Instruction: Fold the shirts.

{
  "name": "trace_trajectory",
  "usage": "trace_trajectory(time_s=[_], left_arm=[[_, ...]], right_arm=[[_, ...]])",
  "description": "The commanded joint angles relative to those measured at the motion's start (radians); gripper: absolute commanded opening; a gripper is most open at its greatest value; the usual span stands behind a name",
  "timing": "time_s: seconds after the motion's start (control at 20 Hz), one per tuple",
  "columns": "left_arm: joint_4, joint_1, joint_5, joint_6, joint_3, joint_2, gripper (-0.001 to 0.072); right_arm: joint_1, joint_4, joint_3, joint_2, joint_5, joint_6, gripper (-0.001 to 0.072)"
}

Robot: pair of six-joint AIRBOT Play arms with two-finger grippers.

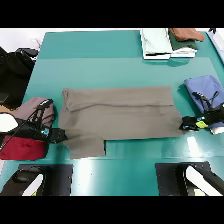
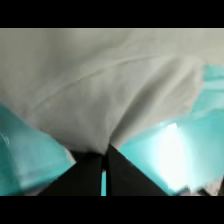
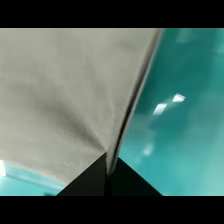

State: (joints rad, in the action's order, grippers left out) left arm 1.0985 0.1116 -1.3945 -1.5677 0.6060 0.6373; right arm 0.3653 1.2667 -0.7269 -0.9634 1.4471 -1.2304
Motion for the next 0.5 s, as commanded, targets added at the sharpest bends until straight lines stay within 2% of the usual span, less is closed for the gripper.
trace_trajectory(time_s=[0.0,0.1,0.25,0.45], left_arm=[[-0.003,0.0,-0.122,-0.028,0.01,-0.052,0.0022],[0.021,0.0,-0.043,-0.021,0.033,-0.047,0.0022],[0.108,0.0,0.134,-0.003,0.101,0.004,0.0022],[0.135,0.0,0.299,0.036,0.222,0.223,0.0023]], right_arm=[[-0.007,0.091,-0.005,0.13,0.058,-0.023,0.0014],[-0.006,0.087,-0.019,0.13,0.035,-0.042,0.0014],[-0.007,0.085,-0.118,0.028,0.006,-0.053,0.0013],[-0.02,-0.02,-0.303,-0.176,-0.056,-0.053,0.0013]])
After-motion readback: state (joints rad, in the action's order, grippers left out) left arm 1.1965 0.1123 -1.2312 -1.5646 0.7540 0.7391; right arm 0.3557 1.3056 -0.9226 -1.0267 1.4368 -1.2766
